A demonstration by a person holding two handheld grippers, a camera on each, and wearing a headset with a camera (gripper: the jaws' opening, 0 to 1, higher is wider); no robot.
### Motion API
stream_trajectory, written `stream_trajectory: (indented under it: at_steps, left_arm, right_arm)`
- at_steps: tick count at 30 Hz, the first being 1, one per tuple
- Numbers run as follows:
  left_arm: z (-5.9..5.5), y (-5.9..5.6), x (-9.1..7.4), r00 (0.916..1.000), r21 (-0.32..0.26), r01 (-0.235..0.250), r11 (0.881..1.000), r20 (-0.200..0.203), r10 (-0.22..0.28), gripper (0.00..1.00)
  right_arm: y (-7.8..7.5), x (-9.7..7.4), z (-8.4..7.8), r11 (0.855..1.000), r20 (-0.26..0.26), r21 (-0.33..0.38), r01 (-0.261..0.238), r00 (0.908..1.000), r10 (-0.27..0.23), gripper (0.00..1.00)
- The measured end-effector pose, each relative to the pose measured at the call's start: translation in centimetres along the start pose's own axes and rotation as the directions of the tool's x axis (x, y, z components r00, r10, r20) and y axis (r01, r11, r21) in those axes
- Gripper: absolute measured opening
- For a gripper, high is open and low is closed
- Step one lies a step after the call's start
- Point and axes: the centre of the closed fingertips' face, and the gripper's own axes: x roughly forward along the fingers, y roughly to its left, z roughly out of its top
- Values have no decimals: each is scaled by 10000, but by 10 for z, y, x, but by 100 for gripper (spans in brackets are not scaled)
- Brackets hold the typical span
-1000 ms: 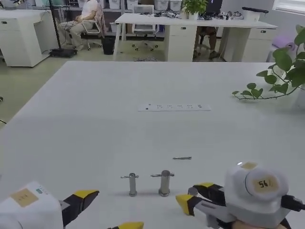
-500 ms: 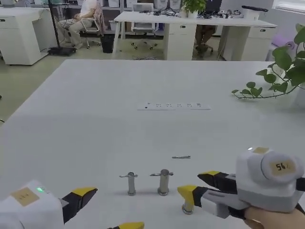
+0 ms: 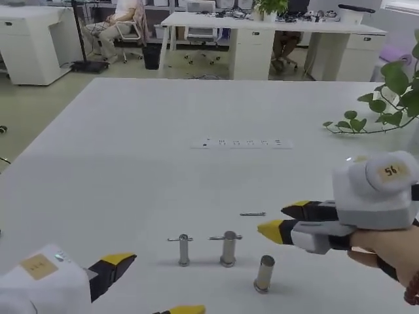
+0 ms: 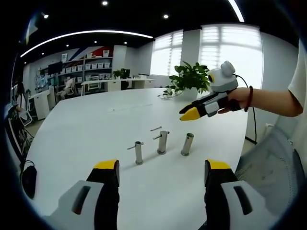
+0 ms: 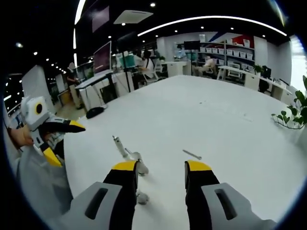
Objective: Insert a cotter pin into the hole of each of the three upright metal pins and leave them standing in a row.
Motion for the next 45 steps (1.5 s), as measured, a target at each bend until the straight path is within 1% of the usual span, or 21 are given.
stream_trajectory:
  at_steps: [3,10,12,17,18,19,22,25,27,30,33,34,36,40,42,43,44,45]
  left_arm:
    - [-1,1,0,10000,28,-1,10000,-54,1,74]
    - [0,3,1,10000,-1,45,10000,-31,-45,77]
    - [0,4,2,10000,1,50,10000,-25,-50,78]
    - [0,7,4,10000,81,-58,10000,-50,58,77]
    - [0,8,4,10000,81,-56,10000,-54,56,77]
    - [1,8,5,10000,79,-49,10000,-53,49,77]
    - [1,8,6,10000,66,-36,10000,-47,36,76]
    - [1,8,7,10000,75,-29,10000,-64,29,76]
    - [0,9,8,10000,64,-13,10000,-78,13,76]
    - [-1,9,9,10000,30,1,10000,-81,0,76]
    - [-1,9,10,10000,8,23,10000,-68,-23,75]
    - [-1,9,10,10000,15,35,10000,-69,-35,75]
    - [-1,9,10,10000,30,34,10000,-78,-34,75]
    - [-2,9,11,9999,57,41,10000,-113,-41,74]
    - [-2,9,11,9999,59,40,10000,-110,-40,74]
    - [-2,9,11,9999,56,41,10000,-117,-40,74]
    - [-2,9,11,9999,61,42,10000,-120,-41,73]
    - [-3,9,11,9999,65,41,10000,-120,-41,73]
  right_arm:
    - [-7,6,-2,9999,-215,-139,-10,9998,7,40]
    - [-24,22,-5,9994,-694,-299,-202,9974,181,39]
    - [-27,27,-6,9982,-875,-506,-306,9958,261,38]
    - [-33,39,-8,9970,-1214,-561,-541,9915,470,36]
    - [-33,41,-9,9955,-1321,-708,-627,9898,529,35]
    - [-35,43,-12,9947,-1561,-779,-664,9863,536,33]
    - [-40,49,-15,9924,-1831,-986,-734,9816,544,32]
    - [-45,54,-19,9891,-2193,-1212,-836,9741,554,30]
    - [-49,57,-22,9868,-2407,-1389,-830,9694,477,29]
    - [-52,63,-23,9842,-2559,-1522,-906,9654,493,28]
    - [-55,68,-25,9815,-2779,-1627,-1012,9592,529,26]
    - [-56,70,-26,9777,-2907,-1775,-1120,9551,567,25]
    - [-57,73,-27,9754,-3079,-1867,-1174,9498,553,24]
    - [-59,79,-29,9677,-3329,-2097,-1398,9408,637,21]
    - [-61,81,-32,9614,-3560,-2307,-1500,9325,601,21]
    - [-62,83,-33,9550,-3662,-2499,-1596,9287,594,20]
    - [-62,84,-32,9524,-3669,-2585,-1617,9285,580,19]
    - [-62,85,-32,9488,-3737,-2659,-1707,9255,618,19]
